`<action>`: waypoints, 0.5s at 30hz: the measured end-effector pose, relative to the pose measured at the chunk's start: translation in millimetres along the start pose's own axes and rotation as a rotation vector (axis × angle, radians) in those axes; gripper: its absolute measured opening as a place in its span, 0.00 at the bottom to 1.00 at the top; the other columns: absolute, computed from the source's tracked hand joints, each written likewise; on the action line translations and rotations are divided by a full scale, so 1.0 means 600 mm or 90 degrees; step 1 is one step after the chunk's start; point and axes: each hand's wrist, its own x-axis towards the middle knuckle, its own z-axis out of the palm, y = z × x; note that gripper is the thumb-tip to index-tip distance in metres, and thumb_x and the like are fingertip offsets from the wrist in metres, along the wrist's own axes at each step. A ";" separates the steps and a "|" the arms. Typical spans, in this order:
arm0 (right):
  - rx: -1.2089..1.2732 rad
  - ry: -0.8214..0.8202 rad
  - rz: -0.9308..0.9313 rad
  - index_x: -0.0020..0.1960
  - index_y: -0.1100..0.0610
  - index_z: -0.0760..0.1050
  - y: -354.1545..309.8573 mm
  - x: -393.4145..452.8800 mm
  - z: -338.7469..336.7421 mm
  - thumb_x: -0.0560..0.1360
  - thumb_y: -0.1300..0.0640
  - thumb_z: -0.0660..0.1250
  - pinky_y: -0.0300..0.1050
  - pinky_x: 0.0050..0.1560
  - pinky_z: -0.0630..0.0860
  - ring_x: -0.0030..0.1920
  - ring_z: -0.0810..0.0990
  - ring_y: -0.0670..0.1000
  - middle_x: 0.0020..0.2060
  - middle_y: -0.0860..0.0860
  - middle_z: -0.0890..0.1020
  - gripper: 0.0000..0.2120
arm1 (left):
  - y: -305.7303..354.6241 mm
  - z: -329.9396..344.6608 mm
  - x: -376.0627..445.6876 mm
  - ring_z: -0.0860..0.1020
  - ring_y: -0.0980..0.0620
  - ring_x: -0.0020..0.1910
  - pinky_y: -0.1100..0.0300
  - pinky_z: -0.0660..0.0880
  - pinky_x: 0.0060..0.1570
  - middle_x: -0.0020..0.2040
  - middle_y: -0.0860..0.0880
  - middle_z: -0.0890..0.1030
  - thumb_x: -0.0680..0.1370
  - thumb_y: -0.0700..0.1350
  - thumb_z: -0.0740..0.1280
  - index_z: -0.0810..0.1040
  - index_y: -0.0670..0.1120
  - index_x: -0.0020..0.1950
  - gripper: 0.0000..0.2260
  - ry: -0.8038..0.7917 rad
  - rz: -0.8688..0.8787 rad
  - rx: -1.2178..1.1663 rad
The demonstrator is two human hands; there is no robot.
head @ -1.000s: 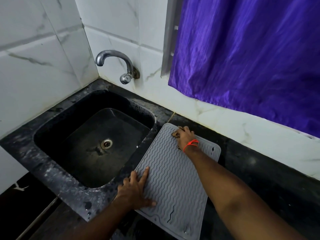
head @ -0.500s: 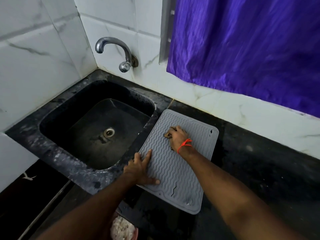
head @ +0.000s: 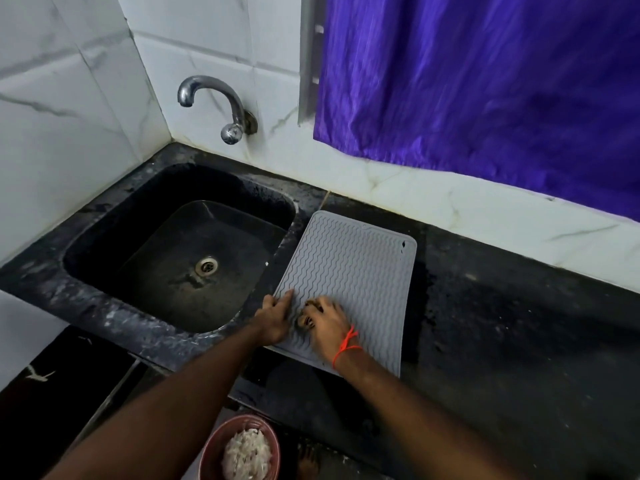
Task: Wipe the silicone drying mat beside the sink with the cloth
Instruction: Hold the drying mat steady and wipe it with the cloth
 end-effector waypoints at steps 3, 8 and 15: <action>-0.002 0.006 -0.006 0.60 0.53 0.75 -0.019 -0.043 0.010 0.73 0.59 0.62 0.50 0.62 0.73 0.58 0.73 0.58 0.61 0.53 0.73 0.16 | 0.006 0.005 -0.002 0.63 0.32 0.71 0.44 0.61 0.72 0.73 0.39 0.56 0.81 0.45 0.61 0.45 0.55 0.81 0.34 0.017 -0.001 0.007; 0.020 -0.019 -0.046 0.57 0.53 0.76 -0.041 -0.106 0.021 0.70 0.62 0.61 0.50 0.61 0.73 0.58 0.74 0.57 0.60 0.53 0.72 0.17 | 0.002 0.004 -0.002 0.63 0.31 0.71 0.41 0.62 0.72 0.74 0.38 0.56 0.80 0.46 0.64 0.47 0.53 0.81 0.35 0.020 0.023 0.000; 0.396 -0.116 0.154 0.59 0.57 0.80 0.005 -0.016 -0.063 0.72 0.68 0.69 0.38 0.61 0.72 0.58 0.77 0.48 0.59 0.53 0.80 0.17 | -0.008 0.003 0.001 0.66 0.33 0.69 0.42 0.64 0.71 0.72 0.39 0.58 0.80 0.42 0.60 0.49 0.54 0.81 0.32 0.021 0.050 -0.024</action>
